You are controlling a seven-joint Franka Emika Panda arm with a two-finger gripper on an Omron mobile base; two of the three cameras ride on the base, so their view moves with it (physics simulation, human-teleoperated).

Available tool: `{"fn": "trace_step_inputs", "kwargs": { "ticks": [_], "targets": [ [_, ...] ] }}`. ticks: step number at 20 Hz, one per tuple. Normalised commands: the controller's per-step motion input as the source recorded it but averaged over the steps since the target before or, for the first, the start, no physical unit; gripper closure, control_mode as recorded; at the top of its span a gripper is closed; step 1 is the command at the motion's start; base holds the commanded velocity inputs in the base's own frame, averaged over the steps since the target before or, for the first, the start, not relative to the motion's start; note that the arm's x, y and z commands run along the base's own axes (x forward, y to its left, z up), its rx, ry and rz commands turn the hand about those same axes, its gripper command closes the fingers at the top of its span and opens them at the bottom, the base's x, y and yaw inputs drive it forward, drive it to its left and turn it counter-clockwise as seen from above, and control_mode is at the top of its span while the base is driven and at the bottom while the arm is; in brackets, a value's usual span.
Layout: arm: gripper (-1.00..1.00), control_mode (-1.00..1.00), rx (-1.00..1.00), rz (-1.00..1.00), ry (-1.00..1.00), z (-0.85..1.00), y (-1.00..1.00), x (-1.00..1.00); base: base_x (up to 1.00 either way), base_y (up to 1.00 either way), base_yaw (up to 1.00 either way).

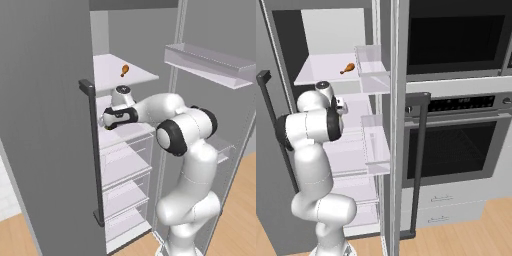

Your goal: Place one lime and one chicken drumstick in each tupperware on the nearby counter, to pack two identical lunches.

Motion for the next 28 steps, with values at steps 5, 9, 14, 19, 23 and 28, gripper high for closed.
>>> {"fn": "trace_step_inputs", "kwargs": {
  "ticks": [5, 9, 14, 19, 23, 28],
  "targets": [
    [-1.0, -1.0, -0.05, 0.0, 0.07, -0.32, 0.1, 0.24, 0.0, 0.0, 0.0],
    [-1.0, -1.0, -0.06, 0.0, 0.08, -0.32, 0.09, 0.23, 0.0, 0.0, 0.0],
    [-1.0, -1.0, 0.0, 0.0, 0.02, -0.01, 0.09, 0.38, 0.0, 0.0, 0.0],
    [-1.0, -1.0, 0.0, 0.0, 0.0, -0.06, 0.03, 0.24, 0.0, 0.0, 0.0],
    [-1.0, -1.0, 0.0, 0.0, 0.0, -0.13, 0.0, 0.15, 0.0, 0.0, 0.0],
    [1.0, -1.0, -0.02, 0.0, 0.01, -0.38, 0.0, 0.0, 0.0, 0.0, 0.0]
  ]
}}
